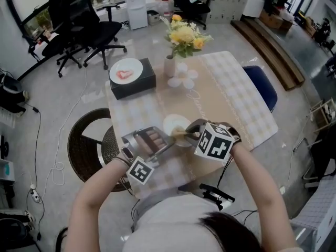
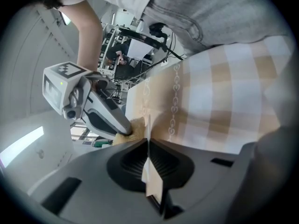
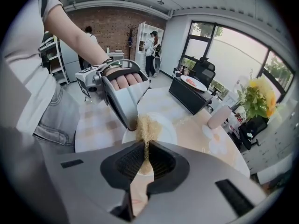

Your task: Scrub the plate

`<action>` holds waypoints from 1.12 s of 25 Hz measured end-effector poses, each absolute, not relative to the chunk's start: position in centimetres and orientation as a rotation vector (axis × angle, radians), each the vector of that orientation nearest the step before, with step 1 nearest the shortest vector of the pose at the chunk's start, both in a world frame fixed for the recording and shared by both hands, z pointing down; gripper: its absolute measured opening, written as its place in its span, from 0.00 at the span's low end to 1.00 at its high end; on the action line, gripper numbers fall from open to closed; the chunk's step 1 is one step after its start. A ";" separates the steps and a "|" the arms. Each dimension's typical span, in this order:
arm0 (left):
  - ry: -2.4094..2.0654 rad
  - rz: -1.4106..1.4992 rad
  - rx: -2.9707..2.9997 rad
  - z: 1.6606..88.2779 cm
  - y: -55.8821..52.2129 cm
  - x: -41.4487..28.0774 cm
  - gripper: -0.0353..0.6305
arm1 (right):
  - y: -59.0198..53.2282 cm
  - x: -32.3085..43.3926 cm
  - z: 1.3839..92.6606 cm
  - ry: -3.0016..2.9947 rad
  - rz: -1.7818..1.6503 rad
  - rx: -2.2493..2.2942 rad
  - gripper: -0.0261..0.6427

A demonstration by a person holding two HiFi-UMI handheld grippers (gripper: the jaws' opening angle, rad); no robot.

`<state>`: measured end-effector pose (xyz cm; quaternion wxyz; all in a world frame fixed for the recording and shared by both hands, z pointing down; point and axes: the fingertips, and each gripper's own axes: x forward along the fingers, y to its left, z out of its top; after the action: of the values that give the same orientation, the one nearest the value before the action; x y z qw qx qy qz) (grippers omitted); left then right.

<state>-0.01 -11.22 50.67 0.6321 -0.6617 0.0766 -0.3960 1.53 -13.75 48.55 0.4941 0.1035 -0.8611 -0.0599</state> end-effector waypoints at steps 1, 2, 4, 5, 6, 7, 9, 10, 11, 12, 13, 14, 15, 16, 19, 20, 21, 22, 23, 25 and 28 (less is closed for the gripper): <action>0.173 -0.908 -1.513 50.7 -11.2 -0.1 0.08 | -13.7 1.7 48.7 -2.082 -0.155 0.253 0.09; 0.171 -0.909 -1.512 50.8 -11.1 -0.1 0.08 | -13.7 1.8 48.8 -2.077 -0.160 0.253 0.09; 0.170 -0.909 -1.514 50.8 -11.1 -0.1 0.08 | -13.7 2.1 49.1 -2.071 -0.157 0.249 0.09; 0.170 -0.909 -1.515 50.9 -11.1 -0.1 0.08 | -13.7 2.4 49.3 -2.062 -0.156 0.249 0.09; 0.170 -0.909 -1.515 50.9 -11.1 -0.1 0.08 | -13.7 2.8 49.5 -2.050 -0.157 0.250 0.09; 0.170 -0.910 -1.514 50.9 -11.1 -0.2 0.08 | -13.7 3.2 49.8 -2.037 -0.159 0.252 0.09; 0.167 -0.910 -1.514 51.0 -11.1 -0.2 0.08 | -13.8 4.0 50.4 -2.016 -0.154 0.257 0.09; 0.166 -0.909 -1.513 51.0 -11.1 -0.2 0.08 | -13.8 4.3 50.6 -2.011 -0.147 0.263 0.09; 0.164 -0.909 -1.509 51.0 -11.0 -0.3 0.08 | -13.9 4.7 50.9 -2.009 -0.137 0.270 0.09; 0.161 -0.909 -1.504 51.0 -11.0 -0.3 0.08 | -13.9 5.0 51.1 -2.008 -0.125 0.279 0.09; 0.160 -0.907 -1.499 51.0 -11.0 -0.2 0.08 | -14.0 5.3 51.3 -2.007 -0.113 0.288 0.09; 0.158 -0.906 -1.497 51.0 -11.0 -0.2 0.08 | -14.1 5.6 51.5 -2.006 -0.103 0.296 0.09; 0.157 -0.905 -1.497 51.0 -11.0 -0.2 0.08 | -14.2 5.9 51.7 -2.002 -0.095 0.304 0.09; 0.156 -0.904 -1.496 51.0 -10.9 -0.2 0.08 | -14.3 6.3 52.0 -1.998 -0.088 0.311 0.09; 0.146 -0.901 -1.483 51.1 -10.8 -0.1 0.08 | -14.5 7.1 52.5 -1.980 -0.078 0.330 0.09; 0.140 -0.899 -1.476 51.1 -10.7 -0.1 0.08 | -14.5 7.4 52.6 -1.973 -0.076 0.333 0.09; 0.134 -0.897 -1.470 51.2 -10.6 -0.1 0.08 | -14.6 7.6 52.7 -1.966 -0.076 0.335 0.09; 0.130 -0.893 -1.465 51.3 -10.5 -0.1 0.08 | -14.6 7.7 52.7 -1.960 -0.078 0.335 0.09; 0.129 -0.891 -1.463 51.3 -10.5 0.0 0.08 | -14.7 7.7 52.6 -1.958 -0.081 0.336 0.09; 0.132 -0.889 -1.461 51.3 -10.5 0.0 0.08 | -14.8 7.3 51.8 -1.972 -0.089 0.339 0.09; 0.137 -0.889 -1.458 51.1 -10.6 0.0 0.08 | -15.1 5.7 49.9 -2.027 -0.111 0.337 0.09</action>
<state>0.04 -10.58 51.12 0.6550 -0.6432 0.0603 -0.3921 5.74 -15.06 49.93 0.5156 0.1402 -0.8440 -0.0463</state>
